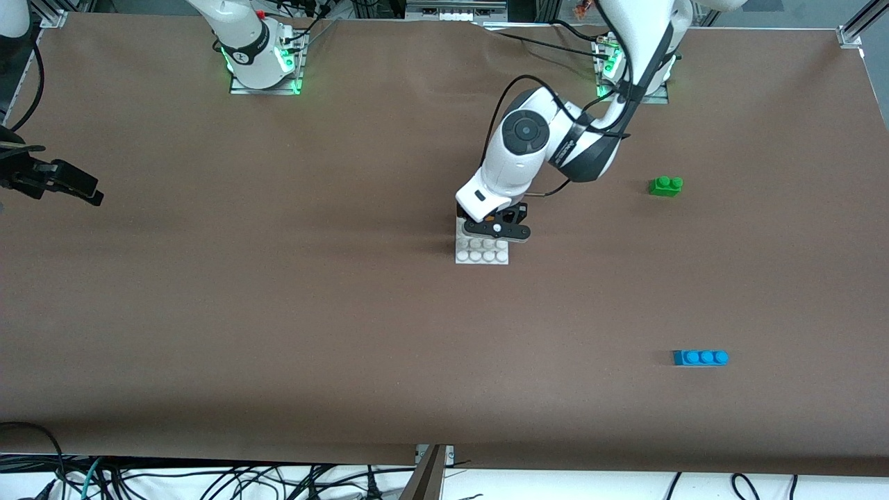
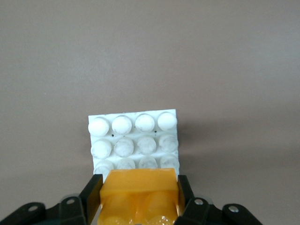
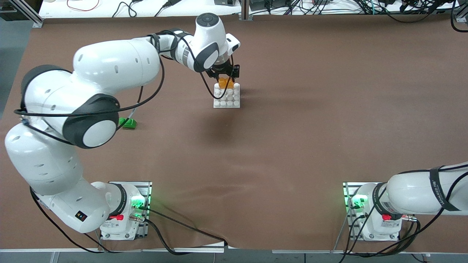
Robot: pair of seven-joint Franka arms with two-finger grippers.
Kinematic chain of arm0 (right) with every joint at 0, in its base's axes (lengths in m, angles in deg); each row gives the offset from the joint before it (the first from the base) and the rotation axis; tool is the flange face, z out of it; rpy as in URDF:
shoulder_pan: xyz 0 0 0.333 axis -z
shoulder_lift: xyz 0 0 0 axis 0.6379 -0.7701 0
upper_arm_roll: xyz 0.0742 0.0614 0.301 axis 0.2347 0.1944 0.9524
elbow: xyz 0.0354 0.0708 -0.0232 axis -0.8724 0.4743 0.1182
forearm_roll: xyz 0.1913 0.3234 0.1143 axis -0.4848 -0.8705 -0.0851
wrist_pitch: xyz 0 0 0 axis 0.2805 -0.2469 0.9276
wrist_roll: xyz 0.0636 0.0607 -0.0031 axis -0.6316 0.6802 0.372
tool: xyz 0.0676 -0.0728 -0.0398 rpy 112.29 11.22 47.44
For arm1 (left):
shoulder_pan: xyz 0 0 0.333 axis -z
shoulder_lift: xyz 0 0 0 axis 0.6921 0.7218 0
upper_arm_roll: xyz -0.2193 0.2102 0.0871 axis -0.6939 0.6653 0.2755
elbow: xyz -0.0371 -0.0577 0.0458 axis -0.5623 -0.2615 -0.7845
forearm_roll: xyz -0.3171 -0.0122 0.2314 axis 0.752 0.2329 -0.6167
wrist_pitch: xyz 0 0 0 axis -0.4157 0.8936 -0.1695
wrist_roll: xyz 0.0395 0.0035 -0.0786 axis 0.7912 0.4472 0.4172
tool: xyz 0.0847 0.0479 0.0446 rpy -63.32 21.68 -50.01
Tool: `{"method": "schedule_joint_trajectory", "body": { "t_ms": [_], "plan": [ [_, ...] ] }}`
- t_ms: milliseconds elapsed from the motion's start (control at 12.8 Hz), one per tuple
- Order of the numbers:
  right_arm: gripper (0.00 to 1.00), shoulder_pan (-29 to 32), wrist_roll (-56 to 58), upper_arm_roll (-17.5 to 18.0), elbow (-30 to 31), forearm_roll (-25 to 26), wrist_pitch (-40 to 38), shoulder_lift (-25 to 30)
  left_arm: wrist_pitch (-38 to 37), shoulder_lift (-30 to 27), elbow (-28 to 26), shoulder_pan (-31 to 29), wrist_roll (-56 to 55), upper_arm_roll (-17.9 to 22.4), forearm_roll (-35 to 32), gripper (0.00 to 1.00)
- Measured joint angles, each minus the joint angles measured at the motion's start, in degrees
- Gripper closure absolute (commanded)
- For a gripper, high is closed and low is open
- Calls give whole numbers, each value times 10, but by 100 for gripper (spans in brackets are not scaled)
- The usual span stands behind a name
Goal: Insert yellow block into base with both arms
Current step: 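Lower and press the yellow block onto the plate studs with the left gripper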
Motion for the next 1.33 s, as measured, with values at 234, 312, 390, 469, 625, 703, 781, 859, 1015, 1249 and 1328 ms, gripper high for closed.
{"method": "schedule_joint_trajectory", "body": {
  "t_ms": [234,312,390,469,625,703,781,859,1015,1249,1328],
  "plan": [
    [0,0,0,0,0,0,0,0,0,17,2,2,-24,5,0,100],
    [0,0,0,0,0,0,0,0,-1,22,1,3,-36,6,0,100],
    [0,0,0,0,0,0,0,0,-1,27,1,5,-48,6,0,100],
    [0,0,0,0,0,0,0,0,-1,32,2,8,-57,6,0,100],
    [0,-1,0,1,0,0,0,0,-1,43,2,12,-66,6,0,100],
    [0,-1,0,2,0,0,0,0,0,49,2,13,-67,6,0,100],
    [0,-1,0,2,0,0,0,0,0,52,2,14,-68,6,0,100],
    [0,-1,0,2,0,-1,0,0,0,54,2,14,-68,6,0,100],
    [0,-1,0,2,0,-1,0,0,0,55,3,14,-69,6,0,100],
    [0,-1,0,2,0,-1,0,0,0,59,4,15,-70,6,0,100],
    [0,-1,0,2,0,-1,0,0,0,60,5,15,-70,6,0,100]
  ]
}}
